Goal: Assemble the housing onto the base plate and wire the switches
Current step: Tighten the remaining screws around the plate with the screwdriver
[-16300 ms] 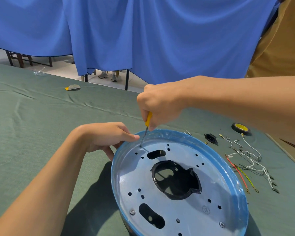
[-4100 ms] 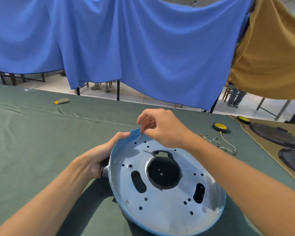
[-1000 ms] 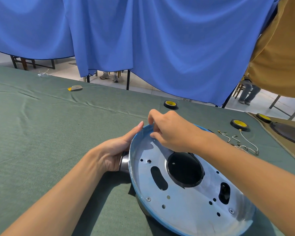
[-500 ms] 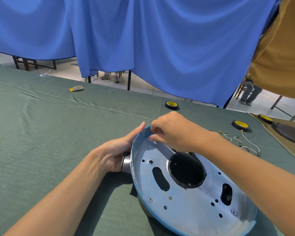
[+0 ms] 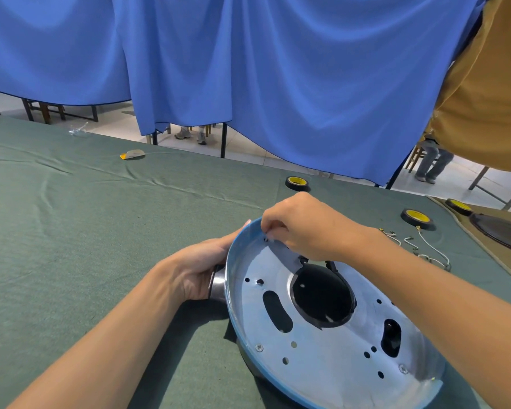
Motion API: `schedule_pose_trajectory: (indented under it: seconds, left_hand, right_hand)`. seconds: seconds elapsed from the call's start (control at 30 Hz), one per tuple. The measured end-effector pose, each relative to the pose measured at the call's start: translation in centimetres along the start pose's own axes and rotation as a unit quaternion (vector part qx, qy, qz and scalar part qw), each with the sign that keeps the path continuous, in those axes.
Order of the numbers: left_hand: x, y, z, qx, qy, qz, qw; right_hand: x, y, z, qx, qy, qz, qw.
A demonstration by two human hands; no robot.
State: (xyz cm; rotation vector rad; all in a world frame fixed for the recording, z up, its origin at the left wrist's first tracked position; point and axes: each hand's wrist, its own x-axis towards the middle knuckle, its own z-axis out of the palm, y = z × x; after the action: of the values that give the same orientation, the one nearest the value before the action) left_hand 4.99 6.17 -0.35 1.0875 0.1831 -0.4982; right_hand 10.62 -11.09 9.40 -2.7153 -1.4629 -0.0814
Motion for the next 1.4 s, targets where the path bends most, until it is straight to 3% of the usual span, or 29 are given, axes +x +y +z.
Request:
schedule_pose_trajectory:
  seconds: [0.1, 0.3, 0.47, 0.63, 1.17, 1.4]
  left_hand:
    - [0.1, -0.1, 0.0, 0.007, -0.002, 0.001, 1.000]
    - [0.1, -0.1, 0.0, 0.004, 0.007, 0.008, 1.000]
    - [0.1, -0.1, 0.1, 0.006, -0.011, 0.008, 1.000]
    - [0.1, 0.0, 0.1, 0.012, 0.009, 0.007, 1.000]
    - [0.5, -0.2, -0.3, 0.016, 0.017, 0.015, 1.000]
    - [0.5, -0.2, -0.2, 0.017, 0.032, 0.009, 0.999]
  right_hand:
    - [0.0, -0.1, 0.8, -0.077, 0.017, 0.013, 0.997]
    - [-0.3, 0.6, 0.0, 0.046, -0.007, 0.000, 0.999]
    - [-0.1, 0.4, 1.1, -0.058, 0.040, 0.020, 0.997]
    - [-0.2, 0.3, 0.8, 0.003, 0.041, 0.009, 0.999]
    - [1.0, -0.6, 0.9, -0.084, -0.011, -0.032, 0.996]
    - [1.0, -0.3, 1.8, -0.040, 0.017, 0.021, 0.999]
